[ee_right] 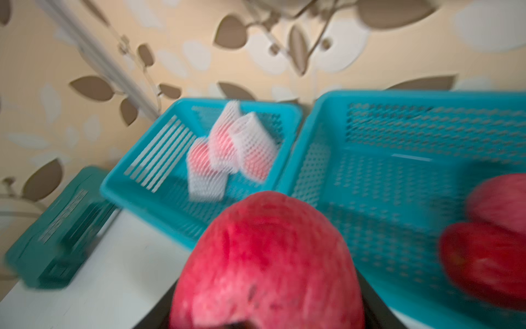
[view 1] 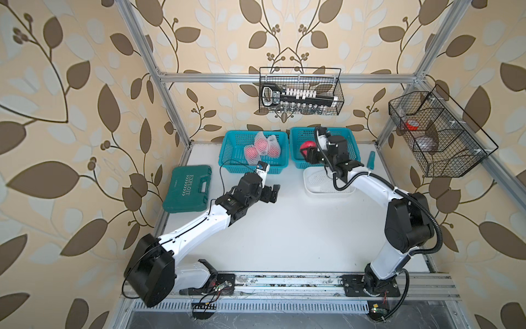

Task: Remove foam nets from apples
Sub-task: Place the apple in the basket.

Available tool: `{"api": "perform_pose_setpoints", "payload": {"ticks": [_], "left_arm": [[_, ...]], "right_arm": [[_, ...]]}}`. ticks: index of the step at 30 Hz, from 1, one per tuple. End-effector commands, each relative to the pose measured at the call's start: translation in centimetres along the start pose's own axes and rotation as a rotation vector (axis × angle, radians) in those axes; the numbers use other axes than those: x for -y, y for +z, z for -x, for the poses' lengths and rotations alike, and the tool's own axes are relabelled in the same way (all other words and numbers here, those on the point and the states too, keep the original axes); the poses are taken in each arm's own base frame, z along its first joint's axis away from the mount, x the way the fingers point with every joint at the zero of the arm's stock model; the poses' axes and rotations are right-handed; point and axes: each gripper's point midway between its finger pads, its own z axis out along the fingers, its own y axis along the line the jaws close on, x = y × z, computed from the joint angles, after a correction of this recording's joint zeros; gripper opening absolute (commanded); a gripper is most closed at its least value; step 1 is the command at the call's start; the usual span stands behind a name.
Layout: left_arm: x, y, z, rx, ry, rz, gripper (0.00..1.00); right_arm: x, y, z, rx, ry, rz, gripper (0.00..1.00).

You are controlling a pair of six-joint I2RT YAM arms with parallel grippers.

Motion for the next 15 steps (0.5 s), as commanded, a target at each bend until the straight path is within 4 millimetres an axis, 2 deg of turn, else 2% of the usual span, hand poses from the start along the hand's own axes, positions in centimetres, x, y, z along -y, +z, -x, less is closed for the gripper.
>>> {"api": "perform_pose_setpoints", "payload": {"ticks": [1,3,7,11,15], "left_arm": [[2.6,1.4,2.6,0.004,0.066,-0.096,0.99],[3.4,3.0,1.7,-0.042,0.058,-0.128,0.99],[4.2,3.8,1.0,-0.06,0.042,-0.166,0.99],[3.9,3.9,0.1,-0.088,0.054,-0.155,0.99],[3.4,3.7,-0.6,-0.101,0.067,-0.134,0.99]], "right_arm": [[7.7,1.4,-2.5,-0.121,0.052,-0.211,0.47],[11.2,1.5,-2.2,-0.136,0.073,-0.292,0.48],[16.5,1.4,-1.4,-0.121,0.076,-0.431,0.48],[20.1,1.6,-1.2,-0.141,0.047,-0.541,0.48],[22.3,2.8,-2.2,-0.175,0.043,-0.566,0.49]]}}
